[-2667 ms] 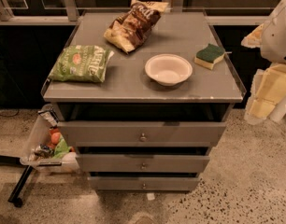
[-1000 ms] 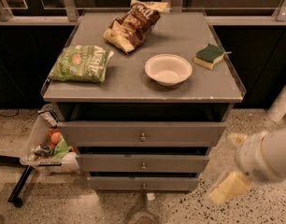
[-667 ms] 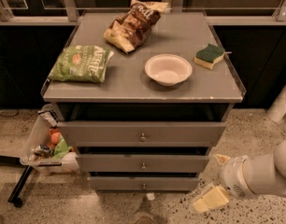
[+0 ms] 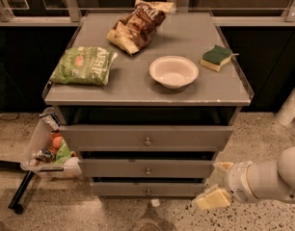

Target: Open middle drawer

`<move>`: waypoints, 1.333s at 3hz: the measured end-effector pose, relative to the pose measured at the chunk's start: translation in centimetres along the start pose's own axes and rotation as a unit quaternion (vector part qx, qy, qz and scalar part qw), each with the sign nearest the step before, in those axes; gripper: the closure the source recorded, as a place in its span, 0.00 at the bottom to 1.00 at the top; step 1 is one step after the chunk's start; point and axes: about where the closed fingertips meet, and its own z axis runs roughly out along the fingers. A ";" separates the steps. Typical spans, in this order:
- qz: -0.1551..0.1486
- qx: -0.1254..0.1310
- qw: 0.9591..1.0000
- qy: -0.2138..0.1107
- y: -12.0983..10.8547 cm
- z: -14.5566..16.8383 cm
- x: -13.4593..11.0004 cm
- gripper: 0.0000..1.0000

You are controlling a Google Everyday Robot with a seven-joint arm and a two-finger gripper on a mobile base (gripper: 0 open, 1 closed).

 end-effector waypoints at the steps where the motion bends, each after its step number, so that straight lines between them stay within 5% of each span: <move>1: 0.000 0.000 1.000 0.000 0.0 0.0 0.0 0.43; 3: 0.010 0.018 1.000 -0.006 -0.2 0.8 0.1 0.89; 4: 0.027 0.034 0.998 -0.046 -0.1 3.8 1.6 1.00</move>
Offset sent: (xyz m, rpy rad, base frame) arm 0.0000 0.0000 0.0000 0.0000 0.0000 0.0000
